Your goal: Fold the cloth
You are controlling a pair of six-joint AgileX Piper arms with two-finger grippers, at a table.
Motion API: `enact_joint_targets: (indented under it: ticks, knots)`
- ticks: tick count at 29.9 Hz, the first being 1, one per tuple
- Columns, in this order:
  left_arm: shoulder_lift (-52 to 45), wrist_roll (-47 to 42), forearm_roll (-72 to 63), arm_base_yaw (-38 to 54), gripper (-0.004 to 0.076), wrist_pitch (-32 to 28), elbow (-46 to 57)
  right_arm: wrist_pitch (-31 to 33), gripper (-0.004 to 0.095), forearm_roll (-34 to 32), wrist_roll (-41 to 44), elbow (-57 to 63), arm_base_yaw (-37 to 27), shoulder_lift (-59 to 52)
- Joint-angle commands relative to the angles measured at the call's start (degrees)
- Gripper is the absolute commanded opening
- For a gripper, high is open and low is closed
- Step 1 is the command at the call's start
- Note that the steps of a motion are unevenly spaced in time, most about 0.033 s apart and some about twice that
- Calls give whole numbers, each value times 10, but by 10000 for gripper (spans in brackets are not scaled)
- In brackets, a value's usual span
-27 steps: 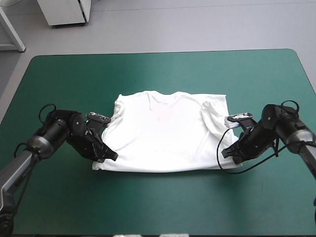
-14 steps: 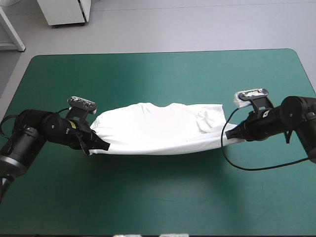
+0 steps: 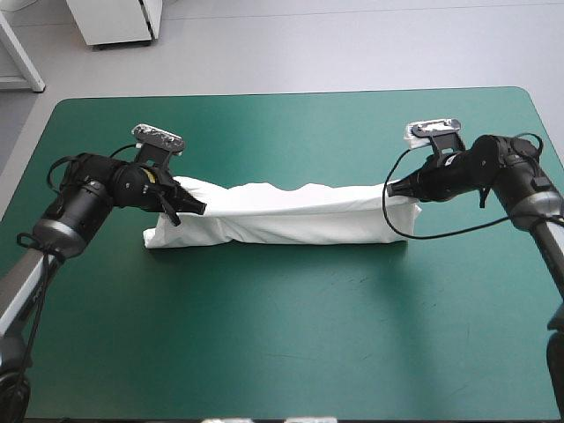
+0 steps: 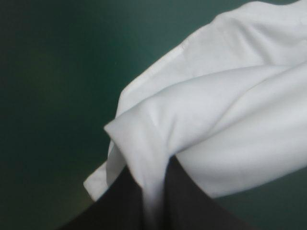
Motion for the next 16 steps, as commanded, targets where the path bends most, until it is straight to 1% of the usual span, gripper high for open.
enact_joint_targets:
  ticks: [1, 9, 16]
  knots:
    - [16, -8, 11, -2, -9, -70, -25, -43, -13, 2, -6, -55, 0, 22]
    - [93, -14, 30, -2, -9, -86, -25, -47, -13, 5, -23, -92, 0, 115]
    - [109, -14, 35, -2, -9, -109, -25, -51, -6, 6, -71, -97, 0, 139]
